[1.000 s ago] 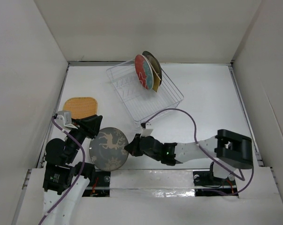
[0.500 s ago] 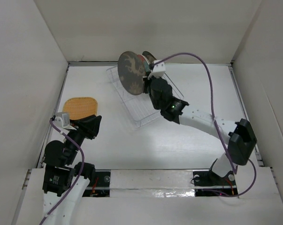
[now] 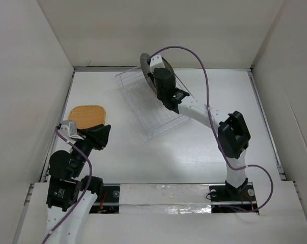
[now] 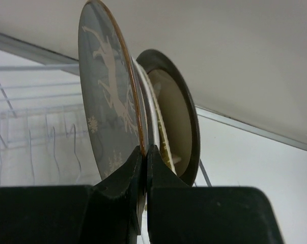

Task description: Load the plates into the dish rack

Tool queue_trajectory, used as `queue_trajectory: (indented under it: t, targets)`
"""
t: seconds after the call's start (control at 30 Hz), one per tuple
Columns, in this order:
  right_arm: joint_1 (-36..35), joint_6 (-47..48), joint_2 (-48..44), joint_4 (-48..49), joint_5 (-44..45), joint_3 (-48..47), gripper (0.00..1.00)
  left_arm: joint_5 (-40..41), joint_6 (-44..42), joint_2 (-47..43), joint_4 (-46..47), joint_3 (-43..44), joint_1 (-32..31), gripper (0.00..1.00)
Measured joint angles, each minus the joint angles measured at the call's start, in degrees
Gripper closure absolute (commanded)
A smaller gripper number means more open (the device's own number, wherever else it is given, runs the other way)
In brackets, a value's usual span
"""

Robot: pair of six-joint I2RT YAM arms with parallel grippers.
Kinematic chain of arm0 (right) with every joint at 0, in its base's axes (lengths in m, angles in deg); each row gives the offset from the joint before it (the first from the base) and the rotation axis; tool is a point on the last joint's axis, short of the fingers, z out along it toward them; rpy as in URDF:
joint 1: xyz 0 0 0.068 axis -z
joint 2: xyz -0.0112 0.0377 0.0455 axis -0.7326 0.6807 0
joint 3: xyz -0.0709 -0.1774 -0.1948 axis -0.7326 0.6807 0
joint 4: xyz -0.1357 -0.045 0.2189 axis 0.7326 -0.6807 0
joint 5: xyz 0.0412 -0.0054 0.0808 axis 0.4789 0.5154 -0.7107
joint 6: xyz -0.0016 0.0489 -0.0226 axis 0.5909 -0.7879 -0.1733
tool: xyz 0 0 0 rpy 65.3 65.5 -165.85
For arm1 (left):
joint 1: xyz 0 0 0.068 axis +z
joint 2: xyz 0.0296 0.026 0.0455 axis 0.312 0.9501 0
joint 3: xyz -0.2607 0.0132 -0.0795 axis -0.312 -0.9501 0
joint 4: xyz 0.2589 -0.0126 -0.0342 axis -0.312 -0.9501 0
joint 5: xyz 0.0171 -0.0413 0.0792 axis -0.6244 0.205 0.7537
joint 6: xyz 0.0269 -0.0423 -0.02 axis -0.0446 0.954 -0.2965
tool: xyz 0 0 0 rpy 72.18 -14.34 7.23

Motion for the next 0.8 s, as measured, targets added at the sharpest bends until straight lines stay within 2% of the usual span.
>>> queue_trajectory:
  t: [0.23, 0.4, 0.43, 0.47, 0.53, 0.57, 0.6, 0.7, 0.77, 0.8]
  targets:
    - [-1.22, 0.26, 4.68, -0.31, -1.33, -0.02, 1.0, -0.04, 0.0, 0.63, 0.02, 0.0, 0.07, 0.65]
    - [-3.04, 0.76, 8.68, 1.11, 0.79, -0.63, 0.98, -0.04, 0.0, 0.66, 0.02, 0.0, 0.09, 0.65]
    - [-3.32, 0.63, 8.79, 1.42, 1.36, -0.74, 0.93, -0.04, 0.0, 0.66, 0.0, 0.0, 0.09, 0.65]
    - [-3.45, 0.42, 8.79, 1.31, 1.84, -0.98, 0.8, -0.04, 0.0, 0.66, 0.02, 0.0, 0.09, 0.65]
    - [-3.61, -0.44, 8.79, 0.94, 1.99, -1.55, 0.66, -0.02, 0.0, 0.66, 0.02, 0.0, 0.09, 0.65]
    - [-3.72, -1.29, 8.79, 0.87, 2.01, -1.88, 0.5, 0.02, 0.0, 0.72, 0.02, 0.0, 0.09, 0.65]
    - [-3.8, -2.14, 8.63, 0.92, 2.01, -2.23, 0.43, 0.11, 0.0, 0.83, 0.02, 0.0, 0.09, 0.65]
    - [-4.13, -4.83, 6.8, -0.2, 1.11, -2.38, 0.21, 1.03, 0.24, 2.14, 0.07, 0.0, 0.09, 0.71]
    - [-4.26, -6.73, 4.39, -1.4, -0.09, -1.97, 0.12, 2.56, 0.87, 4.52, 0.02, 0.0, 0.07, 0.79]
    - [-4.42, -7.93, 2.38, -1.62, -1.16, -0.98, 0.11, 3.48, 1.31, 6.21, 0.11, 0.02, 0.07, 0.81]
